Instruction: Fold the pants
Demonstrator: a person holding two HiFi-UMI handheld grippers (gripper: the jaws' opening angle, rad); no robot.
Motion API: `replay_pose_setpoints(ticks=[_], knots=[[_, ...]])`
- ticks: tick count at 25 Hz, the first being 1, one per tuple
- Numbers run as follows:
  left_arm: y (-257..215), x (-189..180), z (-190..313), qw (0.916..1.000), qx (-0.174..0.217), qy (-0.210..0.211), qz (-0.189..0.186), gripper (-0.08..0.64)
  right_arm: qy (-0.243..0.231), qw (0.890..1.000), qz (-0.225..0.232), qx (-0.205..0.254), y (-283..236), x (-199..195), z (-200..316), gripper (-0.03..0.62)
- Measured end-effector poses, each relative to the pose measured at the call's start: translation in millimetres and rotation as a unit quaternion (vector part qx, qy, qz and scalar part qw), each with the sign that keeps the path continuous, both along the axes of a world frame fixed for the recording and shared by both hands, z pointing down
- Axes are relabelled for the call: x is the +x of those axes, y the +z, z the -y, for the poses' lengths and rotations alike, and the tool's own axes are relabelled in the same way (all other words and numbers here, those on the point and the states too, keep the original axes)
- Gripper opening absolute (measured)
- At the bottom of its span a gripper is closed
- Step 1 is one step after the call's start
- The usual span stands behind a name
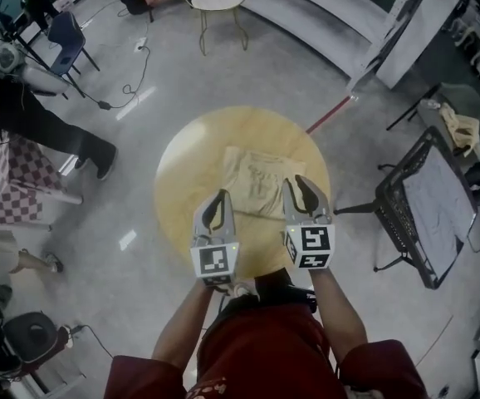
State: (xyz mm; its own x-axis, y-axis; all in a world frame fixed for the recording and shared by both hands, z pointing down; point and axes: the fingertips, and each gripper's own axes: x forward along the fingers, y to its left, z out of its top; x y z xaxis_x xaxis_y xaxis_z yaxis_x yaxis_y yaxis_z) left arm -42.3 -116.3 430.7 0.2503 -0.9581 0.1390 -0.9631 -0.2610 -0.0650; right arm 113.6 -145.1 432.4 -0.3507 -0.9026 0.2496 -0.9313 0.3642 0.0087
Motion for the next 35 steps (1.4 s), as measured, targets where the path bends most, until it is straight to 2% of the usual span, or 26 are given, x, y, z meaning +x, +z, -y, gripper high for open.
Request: replay_pose_setpoints(ticks=[4, 7, 12, 15, 18, 24, 32, 35], knots=[[-39, -13, -34, 0.9991, 0.037, -0.012, -0.018, 0.008, 0.000, 0.999, 0.013, 0.041, -45, -6, -43, 0.081], [-65, -15, -65, 0.9985, 0.052, -0.006, -0.015, 0.008, -0.012, 0.997, 0.026, 0.066, -77, -15, -81, 0.081], [-82, -13, -97, 0.9989, 0.040, -0.018, -0.014, 0.008, -0.022, 0.995, 0.023, 0.094, -113, -20, -121, 0.081], [-100, -8, -112, 0.9984, 0.051, -0.015, -0.020, 0.008, -0.030, 0.993, 0.028, 0.107, -131, -21, -136, 0.081], [-125, -2, -124, 0.9970, 0.072, -0.015, -0.026, 0.008, -0.045, 0.991, 0.040, 0.119, -152, -21, -144, 0.081], [-161, 13, -138, 0.9941, 0.098, -0.037, -0.028, 0.008, -0.075, 0.989, 0.071, 0.105, -169, -14, -144, 0.081], [-166, 22, -132, 0.9912, 0.113, -0.065, -0.021, 0.008, -0.110, 0.984, 0.073, 0.116, -174, -11, -136, 0.007], [-166, 20, -131, 0.9905, 0.115, -0.073, -0.023, 0.008, -0.124, 0.982, 0.077, 0.122, -177, -14, -138, 0.002]])
